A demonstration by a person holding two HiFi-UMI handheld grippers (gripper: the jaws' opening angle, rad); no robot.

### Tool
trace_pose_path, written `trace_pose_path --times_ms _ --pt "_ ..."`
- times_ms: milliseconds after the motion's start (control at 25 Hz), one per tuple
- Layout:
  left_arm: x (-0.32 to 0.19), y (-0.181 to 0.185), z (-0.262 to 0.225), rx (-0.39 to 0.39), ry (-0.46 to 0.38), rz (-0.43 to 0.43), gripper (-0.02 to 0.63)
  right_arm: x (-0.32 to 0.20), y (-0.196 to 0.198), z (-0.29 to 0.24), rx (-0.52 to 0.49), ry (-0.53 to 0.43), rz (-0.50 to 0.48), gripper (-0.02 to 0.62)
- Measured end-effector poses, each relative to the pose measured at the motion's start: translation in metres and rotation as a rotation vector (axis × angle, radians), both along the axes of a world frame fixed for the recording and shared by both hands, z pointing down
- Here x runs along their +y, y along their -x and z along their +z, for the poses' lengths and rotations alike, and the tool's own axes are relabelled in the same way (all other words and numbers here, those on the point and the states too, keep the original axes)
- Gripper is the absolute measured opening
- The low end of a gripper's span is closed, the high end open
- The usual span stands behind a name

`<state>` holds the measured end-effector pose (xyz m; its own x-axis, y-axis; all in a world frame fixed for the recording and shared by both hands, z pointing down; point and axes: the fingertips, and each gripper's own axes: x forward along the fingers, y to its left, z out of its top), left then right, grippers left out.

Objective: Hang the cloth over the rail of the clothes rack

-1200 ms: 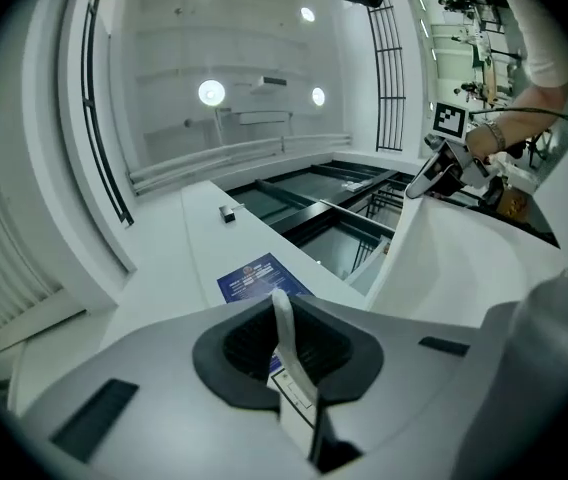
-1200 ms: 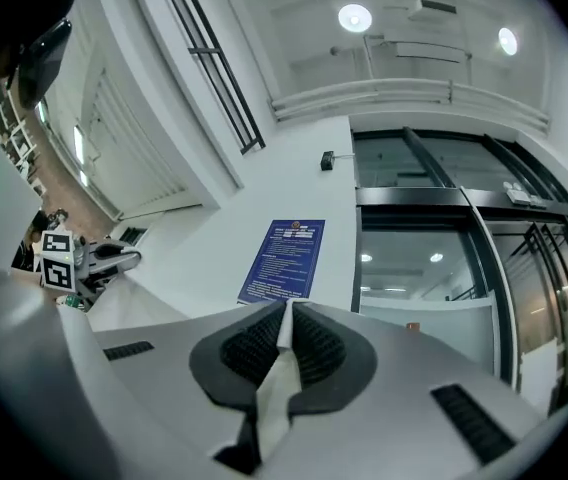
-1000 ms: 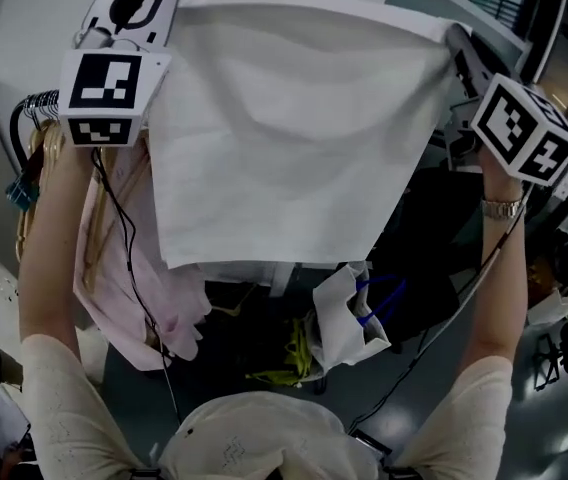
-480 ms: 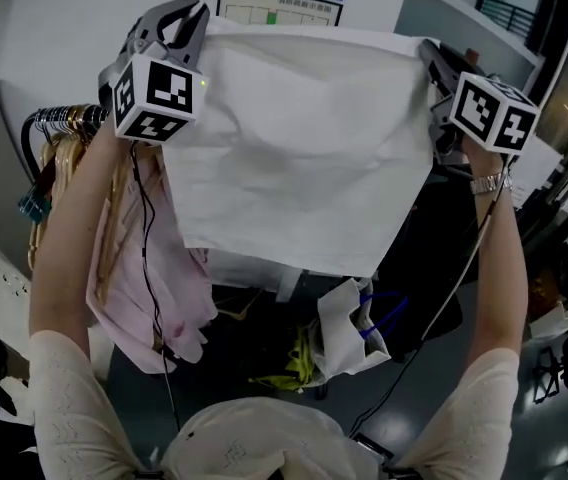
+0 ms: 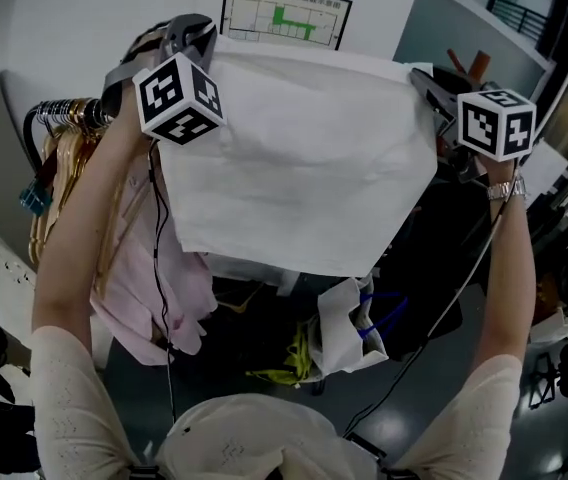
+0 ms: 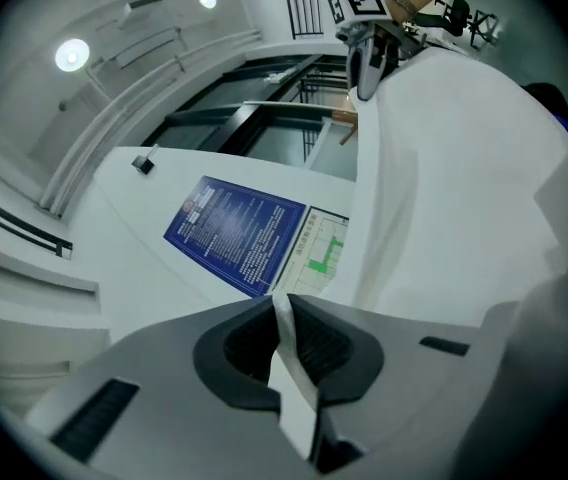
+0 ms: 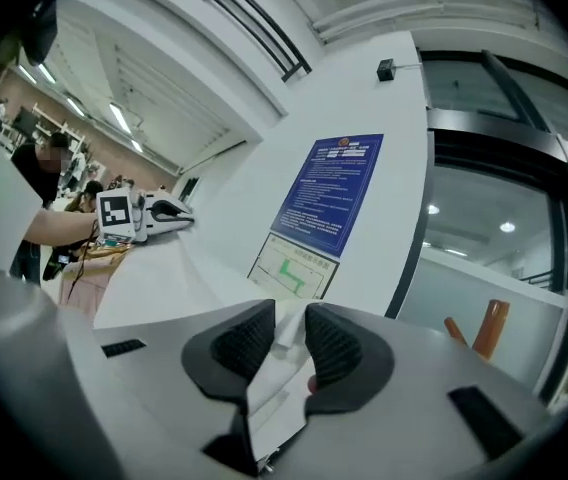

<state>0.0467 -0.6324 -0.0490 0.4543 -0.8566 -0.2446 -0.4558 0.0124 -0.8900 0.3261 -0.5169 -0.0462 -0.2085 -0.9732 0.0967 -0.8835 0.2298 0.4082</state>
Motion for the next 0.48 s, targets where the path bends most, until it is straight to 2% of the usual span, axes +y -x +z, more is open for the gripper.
trace_pose_path --times_ms 200,320,480 --pt "-0.006 -0.006 0.010 -0.045 0.061 -0.031 0.019 0.011 0.000 0.002 -0.043 0.038 -0.068 0.092" --pt "-0.005 -0.013 0.016 -0.061 0.104 -0.026 0.018 0.023 -0.006 0.002 -0.072 0.061 -0.106 0.095" --pt "-0.003 -0.018 0.020 -0.065 0.159 -0.003 0.018 0.031 -0.009 0.008 -0.061 0.103 -0.147 0.098"
